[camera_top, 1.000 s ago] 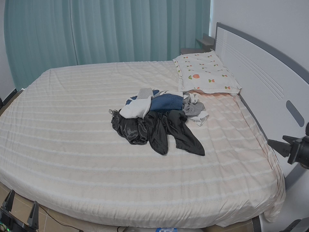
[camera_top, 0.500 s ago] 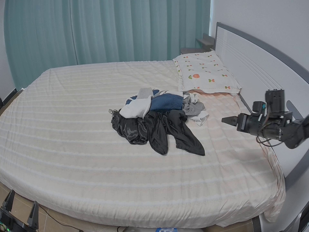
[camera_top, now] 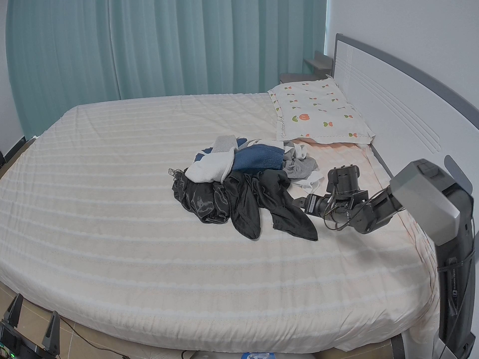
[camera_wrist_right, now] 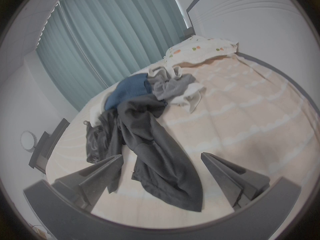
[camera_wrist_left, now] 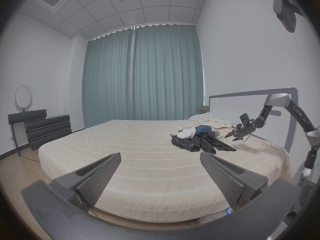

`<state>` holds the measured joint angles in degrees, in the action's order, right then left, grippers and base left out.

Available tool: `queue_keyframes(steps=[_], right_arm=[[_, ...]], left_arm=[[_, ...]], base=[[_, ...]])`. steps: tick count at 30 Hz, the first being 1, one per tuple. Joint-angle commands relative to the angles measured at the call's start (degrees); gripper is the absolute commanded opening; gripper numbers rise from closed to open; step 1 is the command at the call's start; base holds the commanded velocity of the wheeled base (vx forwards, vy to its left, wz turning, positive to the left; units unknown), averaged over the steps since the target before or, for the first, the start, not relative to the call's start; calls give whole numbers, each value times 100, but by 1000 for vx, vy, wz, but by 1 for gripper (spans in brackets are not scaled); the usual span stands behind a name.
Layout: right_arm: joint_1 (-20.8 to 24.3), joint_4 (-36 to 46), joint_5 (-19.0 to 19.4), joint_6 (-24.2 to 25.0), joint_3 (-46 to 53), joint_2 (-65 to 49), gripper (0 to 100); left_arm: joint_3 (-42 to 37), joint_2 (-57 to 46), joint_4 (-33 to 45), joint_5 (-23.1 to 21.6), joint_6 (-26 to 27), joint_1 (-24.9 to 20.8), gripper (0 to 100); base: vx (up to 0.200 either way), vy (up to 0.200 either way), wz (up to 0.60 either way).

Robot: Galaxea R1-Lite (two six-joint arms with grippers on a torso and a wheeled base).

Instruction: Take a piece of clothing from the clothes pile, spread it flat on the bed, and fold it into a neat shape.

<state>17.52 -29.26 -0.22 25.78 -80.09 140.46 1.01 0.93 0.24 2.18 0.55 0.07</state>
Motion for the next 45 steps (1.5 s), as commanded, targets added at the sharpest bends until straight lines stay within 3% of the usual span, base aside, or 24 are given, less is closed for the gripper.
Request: queue_keyframes(steps=[1,17,18,30,38,39,43,45], right_arm=[[155,131,-189,76,-674,975,100],[331,87,-330,287,-1219,1405,100],[349,87,-330,278,-1246,1414,0],[261,-309,-628,313,-1219,1308,0],[217,-1144,-532,322,354,157,0],[208,-1381,-505,322,943,-221,0],[155,-1750,-391,384,1804,-695,0],[191,-2383,-312,709,2894,-1144,0]], left_arm=[[-101,-93,2,2,-2,1,100],[-101,-93,11,2,-11,1,100],[-101,-93,11,2,-11,1,100],[-101,-93,2,2,-20,1,100],[-101,-93,11,2,7,10,100],[-101,-93,11,2,-2,10,100],[-101,-93,11,19,-11,10,100],[-101,-93,2,28,-28,10,100]], base=[[0,0,0],[0,0,0],[0,0,0],[0,0,0],[0,0,0],[0,0,0],[0,0,0],[0,0,0]])
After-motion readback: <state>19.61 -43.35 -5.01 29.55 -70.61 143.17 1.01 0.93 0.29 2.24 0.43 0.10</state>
